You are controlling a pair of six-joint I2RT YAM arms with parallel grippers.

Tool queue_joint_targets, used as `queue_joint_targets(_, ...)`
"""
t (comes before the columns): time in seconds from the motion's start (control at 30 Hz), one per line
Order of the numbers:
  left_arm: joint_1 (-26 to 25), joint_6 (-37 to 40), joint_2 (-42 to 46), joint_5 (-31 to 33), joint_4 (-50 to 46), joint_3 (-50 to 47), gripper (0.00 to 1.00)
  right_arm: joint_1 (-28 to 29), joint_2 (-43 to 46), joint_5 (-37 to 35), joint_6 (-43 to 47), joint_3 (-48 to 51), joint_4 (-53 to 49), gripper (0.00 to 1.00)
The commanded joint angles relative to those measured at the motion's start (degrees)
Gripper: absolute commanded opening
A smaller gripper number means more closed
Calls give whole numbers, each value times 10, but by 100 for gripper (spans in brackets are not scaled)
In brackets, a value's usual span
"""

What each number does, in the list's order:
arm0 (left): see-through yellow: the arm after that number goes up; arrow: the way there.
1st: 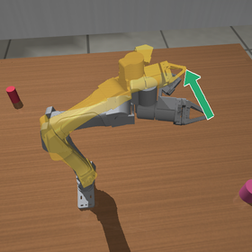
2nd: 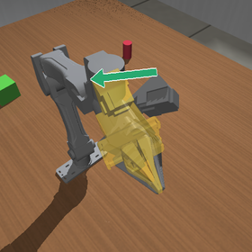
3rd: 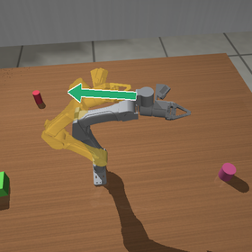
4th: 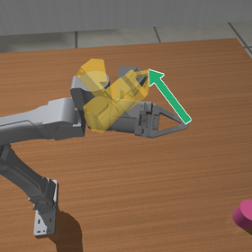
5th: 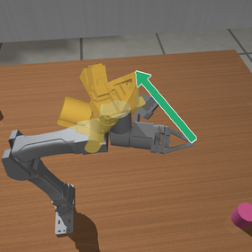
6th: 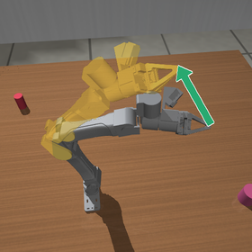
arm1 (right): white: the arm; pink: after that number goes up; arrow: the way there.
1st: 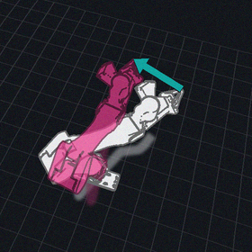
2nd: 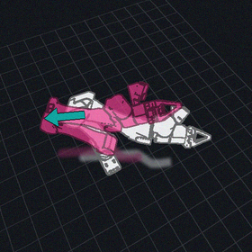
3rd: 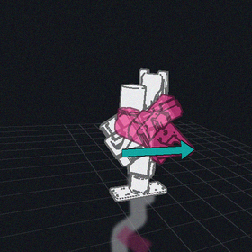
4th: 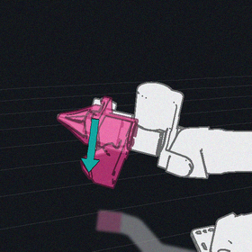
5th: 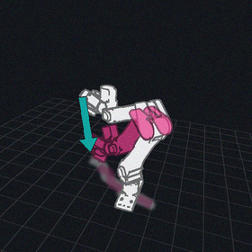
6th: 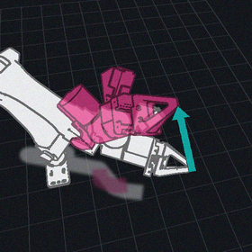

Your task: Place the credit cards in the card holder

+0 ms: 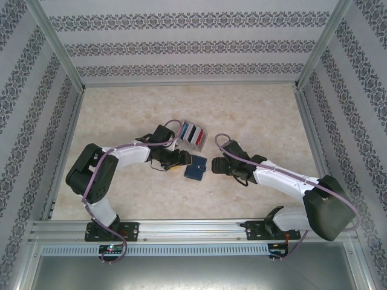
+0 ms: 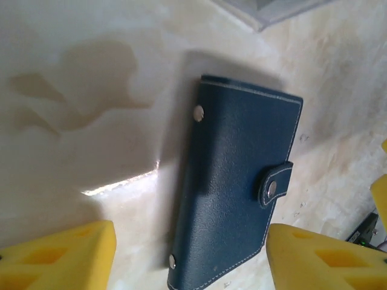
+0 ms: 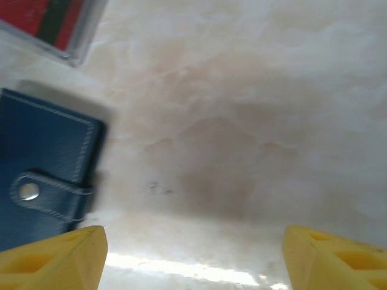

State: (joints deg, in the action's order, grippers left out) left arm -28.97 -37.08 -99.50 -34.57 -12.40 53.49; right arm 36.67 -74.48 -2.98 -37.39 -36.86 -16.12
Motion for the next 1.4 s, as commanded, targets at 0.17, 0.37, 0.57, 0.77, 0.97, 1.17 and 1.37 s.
queue_joint_targets(0.17,-13,22,-38,-32,-45,30,59,-9,-3,129,-10,3,72,75)
queue_joint_targets(0.37,-27,31,-69,-78,-43,58,41,-11,-30,157,-35,12,107,71)
queue_joint_targets(0.57,-35,44,-77,-96,-50,75,15,-10,-73,178,-85,23,141,63)
queue_joint_targets(0.77,-35,16,-47,-108,-2,51,0,-7,-58,106,-94,10,81,65)
queue_joint_targets(0.97,-36,-12,-7,-99,32,25,16,27,-71,39,-69,-25,30,64)
queue_joint_targets(1.17,-35,-23,-17,-71,75,-7,38,19,-105,124,-84,-12,99,55)
queue_joint_targets(1.37,-38,-61,-42,-93,141,-41,43,15,-109,151,-94,6,126,48)
